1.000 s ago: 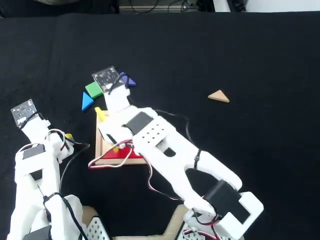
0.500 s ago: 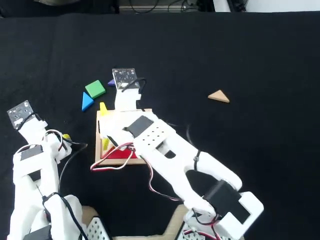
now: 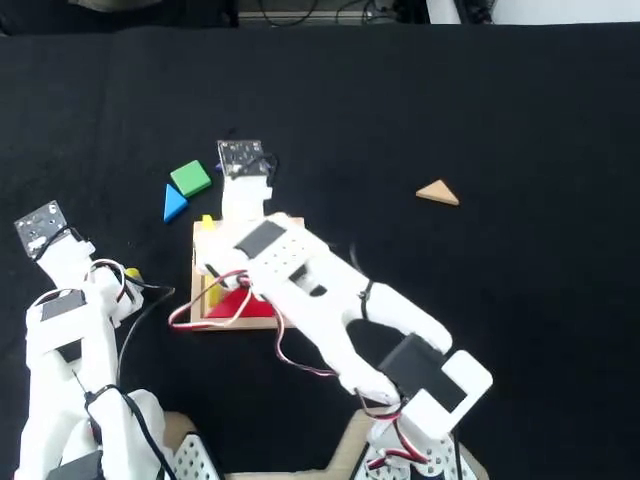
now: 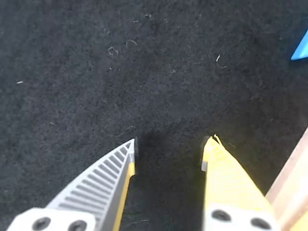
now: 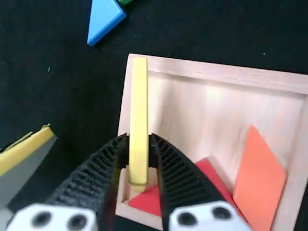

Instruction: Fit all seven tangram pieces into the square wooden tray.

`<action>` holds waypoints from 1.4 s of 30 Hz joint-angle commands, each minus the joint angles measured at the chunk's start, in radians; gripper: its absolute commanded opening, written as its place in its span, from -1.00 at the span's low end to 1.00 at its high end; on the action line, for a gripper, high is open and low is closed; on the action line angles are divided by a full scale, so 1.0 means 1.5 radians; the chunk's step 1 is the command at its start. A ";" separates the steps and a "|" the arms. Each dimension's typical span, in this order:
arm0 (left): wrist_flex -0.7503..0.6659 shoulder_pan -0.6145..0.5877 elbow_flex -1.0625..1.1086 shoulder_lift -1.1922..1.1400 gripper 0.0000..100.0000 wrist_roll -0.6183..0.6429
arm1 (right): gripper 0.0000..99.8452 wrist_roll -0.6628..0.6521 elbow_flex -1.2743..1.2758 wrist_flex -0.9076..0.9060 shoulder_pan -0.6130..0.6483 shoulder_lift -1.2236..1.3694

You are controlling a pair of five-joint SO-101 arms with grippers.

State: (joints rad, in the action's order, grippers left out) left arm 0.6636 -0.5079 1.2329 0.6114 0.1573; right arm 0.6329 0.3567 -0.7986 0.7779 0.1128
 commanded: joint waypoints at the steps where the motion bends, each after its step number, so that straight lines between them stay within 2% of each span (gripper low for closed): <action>1: 0.000 -0.007 -0.034 0.011 -0.54 0.004 | -0.89 0.008 -0.071 -0.047 0.012 -0.002; 6: 0.000 -0.007 -0.034 0.011 -0.54 0.004 | -0.52 0.004 -0.069 -0.057 0.037 -0.001; 9: 0.000 -0.007 -0.034 0.011 -0.54 0.004 | -0.45 0.004 -0.069 -0.056 0.059 -0.001; 13: 0.000 -0.007 -0.034 0.011 -0.54 0.004 | -0.48 0.003 -0.073 -0.057 0.061 -0.003; 18: 0.000 -0.007 -0.034 0.011 -0.54 0.004 | -0.53 -0.027 -0.086 -0.087 0.005 -0.015; 24: 0.000 -0.007 -0.034 0.011 -0.54 0.004 | -0.68 -0.150 -0.123 -0.202 -0.088 -0.046; 27: 0.000 -0.006 -0.034 0.011 -0.54 0.004 | -0.79 -0.255 -0.139 -0.241 -0.125 -0.055; 30: 0.000 0.011 -0.032 0.011 -0.54 0.003 | -0.88 -0.384 -0.140 -0.231 -0.117 -0.025; 33: 0.000 0.015 -0.030 0.011 -0.54 0.003 | -0.98 -0.460 -0.152 -0.209 -0.091 0.028; 36: 0.000 0.014 -0.029 0.011 -0.54 0.003 | -0.98 -0.493 -0.183 -0.194 -0.083 0.093; 42: 0.000 0.016 -0.029 0.011 -0.54 0.003 | -0.98 -0.496 -0.258 -0.219 -0.083 0.211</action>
State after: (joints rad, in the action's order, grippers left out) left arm 0.6636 -0.4971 1.2329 0.6114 0.1573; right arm -0.1005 0.0483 -1.1070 0.6398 0.3966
